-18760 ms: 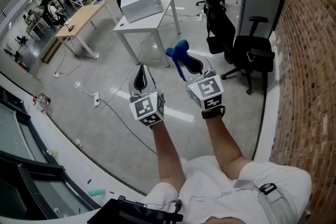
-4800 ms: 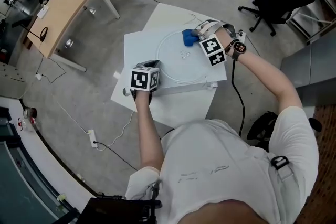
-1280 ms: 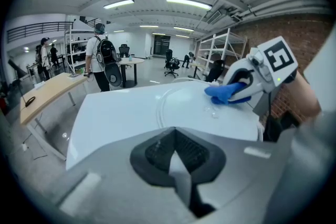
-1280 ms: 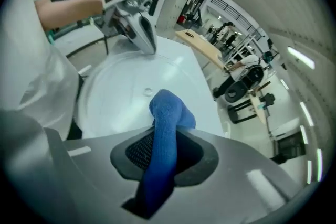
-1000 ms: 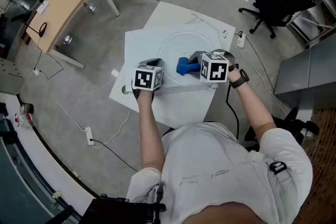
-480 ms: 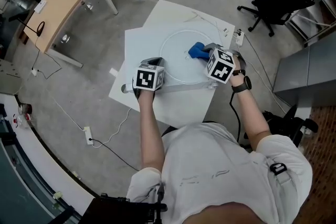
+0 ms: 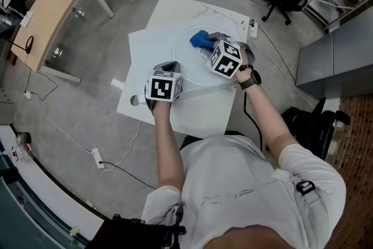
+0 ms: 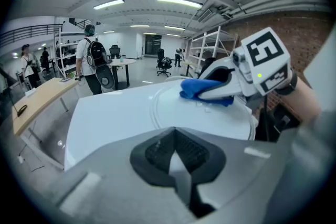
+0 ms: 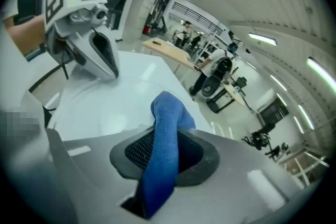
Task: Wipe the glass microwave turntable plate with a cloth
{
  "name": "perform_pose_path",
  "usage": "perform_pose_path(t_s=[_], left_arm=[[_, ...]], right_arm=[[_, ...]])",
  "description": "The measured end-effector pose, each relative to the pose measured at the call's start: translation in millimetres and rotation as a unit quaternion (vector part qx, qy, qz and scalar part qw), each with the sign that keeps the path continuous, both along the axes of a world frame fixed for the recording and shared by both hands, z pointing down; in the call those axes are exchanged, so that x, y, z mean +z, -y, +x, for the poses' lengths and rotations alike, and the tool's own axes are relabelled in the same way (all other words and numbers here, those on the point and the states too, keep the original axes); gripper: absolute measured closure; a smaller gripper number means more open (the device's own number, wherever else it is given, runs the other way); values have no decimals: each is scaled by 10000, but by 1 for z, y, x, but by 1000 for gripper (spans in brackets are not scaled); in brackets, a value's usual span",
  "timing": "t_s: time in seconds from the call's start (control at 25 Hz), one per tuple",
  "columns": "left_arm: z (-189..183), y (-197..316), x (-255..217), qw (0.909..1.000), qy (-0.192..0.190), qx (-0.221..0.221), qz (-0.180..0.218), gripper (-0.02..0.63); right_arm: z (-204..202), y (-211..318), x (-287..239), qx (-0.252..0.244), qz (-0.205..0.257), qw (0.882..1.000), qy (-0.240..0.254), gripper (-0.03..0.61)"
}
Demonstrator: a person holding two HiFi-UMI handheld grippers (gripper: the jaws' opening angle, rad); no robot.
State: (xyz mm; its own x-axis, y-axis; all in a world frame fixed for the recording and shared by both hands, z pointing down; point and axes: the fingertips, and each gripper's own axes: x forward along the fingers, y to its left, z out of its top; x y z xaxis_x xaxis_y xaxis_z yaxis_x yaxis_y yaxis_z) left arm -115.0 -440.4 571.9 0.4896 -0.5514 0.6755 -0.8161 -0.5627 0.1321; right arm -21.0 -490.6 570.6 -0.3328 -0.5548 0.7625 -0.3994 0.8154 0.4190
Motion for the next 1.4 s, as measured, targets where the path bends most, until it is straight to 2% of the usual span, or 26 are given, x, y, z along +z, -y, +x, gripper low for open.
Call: perform_pose_path(t_s=[0.16,0.24,0.32,0.52,0.72,0.8,0.84,0.92,1.0,1.08,1.16,1.28,1.32,1.4], left_arm=[[6,6,5,9999,29,141,68,612],[12,5,6,9996,6,238,164,612],[13,3,6,9993,33,292,221,612],[11,3,4,9992,92,294,248,612],[9,6,5,9993,117,185,312,612],[7,3,7,9990,115,59,418,612],[4,3,4,9986,65,-26,519,612],[-4,2,-16,9956,-129,-265,890,611],[-14,-14,-51,9885,-365,-546,1362,611],[-20,-45,-86,9762,-614,-802,1921,611],[-15,-91,-117,9570,-869,-1015,2574,611],[23,-184,-149,9284,-1059,-1200,3353,611],[41,-217,-155,9222,-1061,-1197,3520,611],[73,-279,-161,9141,-1054,-1158,3741,611]], right_arm=[[74,3,-3,883,13,9943,-603,491],[97,-15,-4,1103,-119,9909,-764,491],[103,-38,-5,1201,-257,9890,-820,491],[66,-89,-6,957,-617,9920,-544,491],[-3,-99,-1,555,-653,9961,219,501],[-21,-97,-3,562,-478,9950,673,511],[-25,-92,-11,644,-181,9929,982,512],[-25,-86,-43,885,569,9771,1849,514],[-18,-103,-82,1030,1119,9489,2764,514],[-5,-142,-114,971,1510,9235,3390,514],[18,-197,-126,900,1472,8996,4011,512],[76,-288,-111,1194,811,8625,4851,512],[97,-315,-106,1328,707,8540,4981,512],[126,-362,-103,1442,671,8459,5091,512]])
